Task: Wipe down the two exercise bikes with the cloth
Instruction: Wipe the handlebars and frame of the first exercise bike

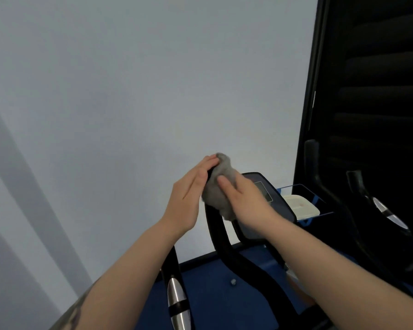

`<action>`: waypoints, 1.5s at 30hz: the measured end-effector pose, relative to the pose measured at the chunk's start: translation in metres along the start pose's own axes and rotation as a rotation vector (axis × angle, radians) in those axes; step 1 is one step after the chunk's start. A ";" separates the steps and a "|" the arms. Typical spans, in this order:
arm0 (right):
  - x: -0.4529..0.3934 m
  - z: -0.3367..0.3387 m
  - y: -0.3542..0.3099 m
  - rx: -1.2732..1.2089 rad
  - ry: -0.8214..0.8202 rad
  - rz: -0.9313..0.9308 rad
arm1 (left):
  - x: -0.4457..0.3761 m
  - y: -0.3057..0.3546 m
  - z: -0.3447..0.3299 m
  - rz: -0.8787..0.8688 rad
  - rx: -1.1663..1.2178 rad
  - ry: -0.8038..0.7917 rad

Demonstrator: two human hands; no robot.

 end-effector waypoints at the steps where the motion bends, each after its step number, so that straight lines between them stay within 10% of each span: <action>1: 0.000 -0.013 -0.003 -0.070 0.008 0.011 | 0.000 0.001 0.000 -0.005 0.000 -0.014; 6: 0.023 -0.036 0.007 -0.117 0.192 0.066 | 0.001 0.000 -0.002 -0.002 0.047 -0.030; 13: 0.011 0.002 0.013 0.371 -0.097 -0.053 | 0.000 -0.002 0.000 0.004 0.042 -0.002; 23: 0.008 -0.026 0.001 0.014 0.198 0.097 | 0.002 -0.001 -0.002 0.026 0.050 0.009; 29: 0.022 -0.017 0.034 0.195 -0.051 -0.052 | 0.000 -0.005 -0.001 0.001 0.039 0.006; 35: -0.004 -0.020 -0.020 -0.049 0.042 0.188 | 0.001 -0.003 -0.001 -0.016 0.033 0.024; 45: 0.004 -0.007 0.000 0.074 -0.069 0.066 | 0.001 -0.003 -0.001 -0.042 -0.026 0.044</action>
Point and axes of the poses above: each hand's wrist, its own x-axis away from the middle knuckle, its own z-axis out of the back of the hand, y = z × x, the point moved 7 cm from there along -x, towards the middle knuckle, and after that the axes turned 1 degree about -y, right-handed, at the moved point
